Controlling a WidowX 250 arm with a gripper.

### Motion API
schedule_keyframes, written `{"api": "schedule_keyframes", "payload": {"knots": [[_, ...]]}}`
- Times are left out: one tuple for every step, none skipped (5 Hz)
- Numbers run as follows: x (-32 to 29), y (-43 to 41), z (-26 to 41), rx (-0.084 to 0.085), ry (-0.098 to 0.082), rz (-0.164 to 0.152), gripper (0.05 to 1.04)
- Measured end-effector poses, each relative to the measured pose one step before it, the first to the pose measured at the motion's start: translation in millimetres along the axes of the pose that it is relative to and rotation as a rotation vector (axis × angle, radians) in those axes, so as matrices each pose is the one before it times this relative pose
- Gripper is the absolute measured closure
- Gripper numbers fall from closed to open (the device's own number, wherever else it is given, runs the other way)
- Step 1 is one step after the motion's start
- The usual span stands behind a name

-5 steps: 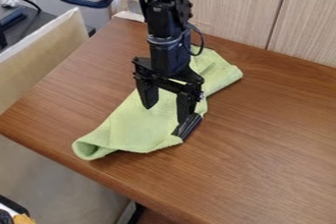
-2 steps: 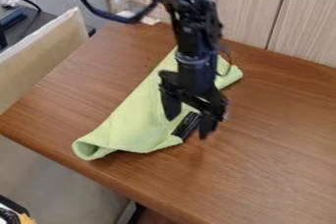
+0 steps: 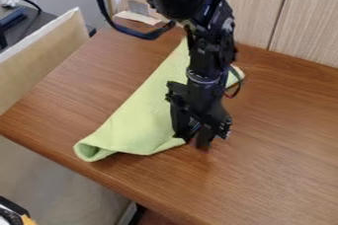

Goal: Unfold the cloth from the right to the left

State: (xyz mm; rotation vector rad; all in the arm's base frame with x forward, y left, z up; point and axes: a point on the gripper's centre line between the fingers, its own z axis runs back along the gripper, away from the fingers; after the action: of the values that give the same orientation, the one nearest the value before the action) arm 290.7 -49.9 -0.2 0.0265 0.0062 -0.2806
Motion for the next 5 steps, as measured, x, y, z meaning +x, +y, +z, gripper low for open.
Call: {"api": "schedule_keyframes", "payload": {"knots": [[0.94, 7.42, -2.3, 0.0151, -0.0032, 0.026, 0.693], [-1.19, 7.68, -0.57, 0.003, 0.0012, 0.0242, 0.901], [1.66, 0.35, 1.24, -0.019, -0.0037, 0.0061, 1.004], [3.65, 5.06, 4.51, -0.0261, 0.0197, 0.0176, 1.018], [10.03, 27.64, 13.87, -0.0372, -0.0212, 0.0474, 1.019]]}}
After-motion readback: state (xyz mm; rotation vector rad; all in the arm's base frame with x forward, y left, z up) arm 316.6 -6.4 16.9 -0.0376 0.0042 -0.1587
